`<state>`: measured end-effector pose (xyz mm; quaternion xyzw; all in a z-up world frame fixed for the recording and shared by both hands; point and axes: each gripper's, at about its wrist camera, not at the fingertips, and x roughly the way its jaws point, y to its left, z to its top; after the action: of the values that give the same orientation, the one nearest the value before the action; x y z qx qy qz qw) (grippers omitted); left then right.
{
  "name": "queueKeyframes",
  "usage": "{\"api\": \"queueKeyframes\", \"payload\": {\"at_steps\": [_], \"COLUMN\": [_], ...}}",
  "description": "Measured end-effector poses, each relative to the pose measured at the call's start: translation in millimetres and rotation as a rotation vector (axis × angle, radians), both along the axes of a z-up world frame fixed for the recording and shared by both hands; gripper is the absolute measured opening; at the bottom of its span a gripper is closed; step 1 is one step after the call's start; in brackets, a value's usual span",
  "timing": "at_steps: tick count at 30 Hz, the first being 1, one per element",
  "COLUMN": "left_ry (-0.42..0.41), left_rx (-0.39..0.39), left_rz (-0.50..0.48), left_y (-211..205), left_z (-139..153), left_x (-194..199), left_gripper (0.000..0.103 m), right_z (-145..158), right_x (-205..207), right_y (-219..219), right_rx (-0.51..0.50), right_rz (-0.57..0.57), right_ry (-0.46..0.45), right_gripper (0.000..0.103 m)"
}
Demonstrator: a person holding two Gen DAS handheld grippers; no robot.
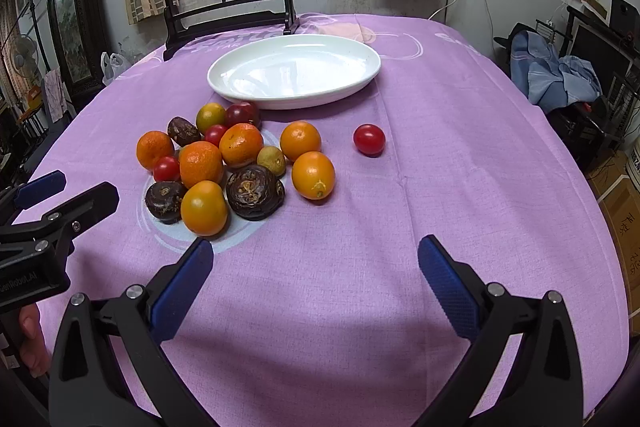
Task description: Organize fruits
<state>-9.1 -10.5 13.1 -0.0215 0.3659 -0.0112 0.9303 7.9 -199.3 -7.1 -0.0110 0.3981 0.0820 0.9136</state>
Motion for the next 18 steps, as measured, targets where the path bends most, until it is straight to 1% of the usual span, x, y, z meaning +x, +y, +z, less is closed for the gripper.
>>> {"api": "queueKeyframes", "payload": {"at_steps": [13, 18], "left_ry": [0.007, 0.019], "left_rx": [0.005, 0.003], "left_rz": [-0.005, -0.012], "left_y": [-2.0, 0.9], "left_z": [-4.5, -8.8], "left_x": [0.3, 2.3], "left_gripper": [0.101, 0.101], "right_z": [-3.8, -7.4], "right_x": [0.4, 4.2], "right_y": [-1.3, -2.0], "right_rx": [-0.003, -0.042], "right_rz": [0.001, -0.001], "right_ry": [0.012, 0.024], "right_gripper": [0.102, 0.102]}}
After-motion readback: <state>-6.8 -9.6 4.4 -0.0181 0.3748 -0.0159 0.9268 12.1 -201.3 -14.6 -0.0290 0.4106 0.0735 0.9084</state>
